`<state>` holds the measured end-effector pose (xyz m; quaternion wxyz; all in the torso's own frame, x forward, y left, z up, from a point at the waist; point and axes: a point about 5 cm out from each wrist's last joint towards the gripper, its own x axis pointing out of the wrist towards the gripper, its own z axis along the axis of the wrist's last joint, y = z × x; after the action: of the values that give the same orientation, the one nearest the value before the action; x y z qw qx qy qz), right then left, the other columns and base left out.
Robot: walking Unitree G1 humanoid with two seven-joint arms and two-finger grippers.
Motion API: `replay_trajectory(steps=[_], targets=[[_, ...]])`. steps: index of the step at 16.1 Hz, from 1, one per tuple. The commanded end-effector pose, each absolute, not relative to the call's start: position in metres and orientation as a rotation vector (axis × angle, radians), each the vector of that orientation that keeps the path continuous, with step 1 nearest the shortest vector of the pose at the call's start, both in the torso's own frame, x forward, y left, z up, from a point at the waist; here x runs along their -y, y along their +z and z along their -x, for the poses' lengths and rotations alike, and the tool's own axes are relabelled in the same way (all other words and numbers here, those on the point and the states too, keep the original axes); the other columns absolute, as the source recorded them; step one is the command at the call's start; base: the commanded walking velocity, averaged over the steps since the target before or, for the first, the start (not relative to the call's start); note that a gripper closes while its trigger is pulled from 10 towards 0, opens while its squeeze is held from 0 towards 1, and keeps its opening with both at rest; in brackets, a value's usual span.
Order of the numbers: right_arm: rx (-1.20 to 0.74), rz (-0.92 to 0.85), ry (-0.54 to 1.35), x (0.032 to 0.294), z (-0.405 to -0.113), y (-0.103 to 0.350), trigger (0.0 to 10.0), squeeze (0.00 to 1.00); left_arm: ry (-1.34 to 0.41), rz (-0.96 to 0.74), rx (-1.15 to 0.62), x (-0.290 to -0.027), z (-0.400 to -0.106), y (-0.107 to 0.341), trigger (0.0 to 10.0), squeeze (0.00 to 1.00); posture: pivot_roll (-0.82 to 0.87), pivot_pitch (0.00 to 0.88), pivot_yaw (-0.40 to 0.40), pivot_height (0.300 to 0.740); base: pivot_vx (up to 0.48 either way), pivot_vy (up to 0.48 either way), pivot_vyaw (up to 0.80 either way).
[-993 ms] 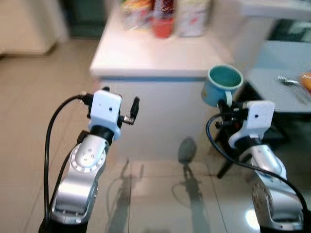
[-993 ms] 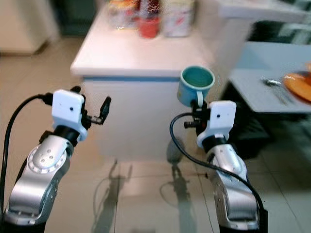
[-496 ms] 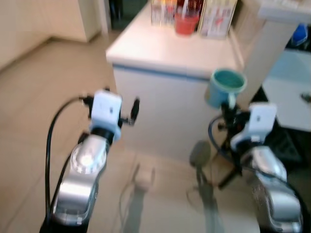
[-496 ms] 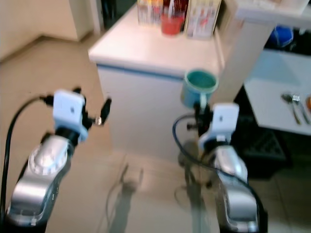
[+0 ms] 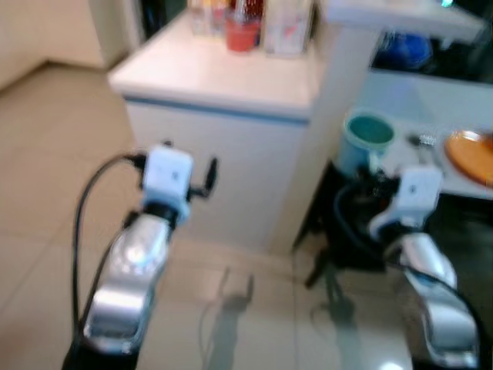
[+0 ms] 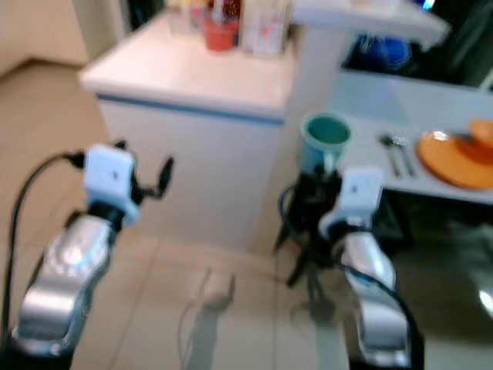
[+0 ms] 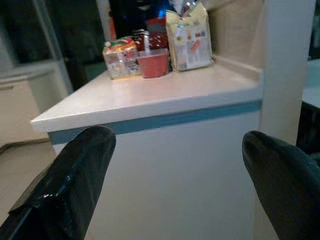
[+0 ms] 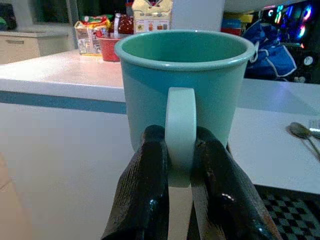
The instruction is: Setting the table
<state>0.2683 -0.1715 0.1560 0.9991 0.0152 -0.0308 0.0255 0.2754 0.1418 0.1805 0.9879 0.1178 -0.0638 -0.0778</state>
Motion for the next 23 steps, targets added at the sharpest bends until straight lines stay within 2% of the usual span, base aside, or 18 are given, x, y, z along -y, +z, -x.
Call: replay_trajectory(steps=[1,22,23], targets=[[0.081,-0.025,0.022,0.1803,-0.2693,0.1619,10.0,0.00,-0.178,-0.229,0.137,-0.1345,-0.2769,0.1820,10.0,0.00,0.02,0.000,-0.038,0.740,0.000,-0.394,-0.80],[0.082,-0.012,0.030,0.1801,-0.2726,0.1636,10.0,0.00,-0.171,-0.211,0.155,-0.1300,-0.2821,0.1832,10.0,0.00,0.01,0.000,-0.041,0.740,0.000,-0.394,0.00],[0.082,-0.013,0.030,0.1797,-0.2727,0.1635,10.0,0.00,-0.176,-0.173,0.138,-0.1294,-0.2824,0.1819,10.0,0.00,0.01,0.000,-0.039,0.740,0.000,0.000,0.00]])
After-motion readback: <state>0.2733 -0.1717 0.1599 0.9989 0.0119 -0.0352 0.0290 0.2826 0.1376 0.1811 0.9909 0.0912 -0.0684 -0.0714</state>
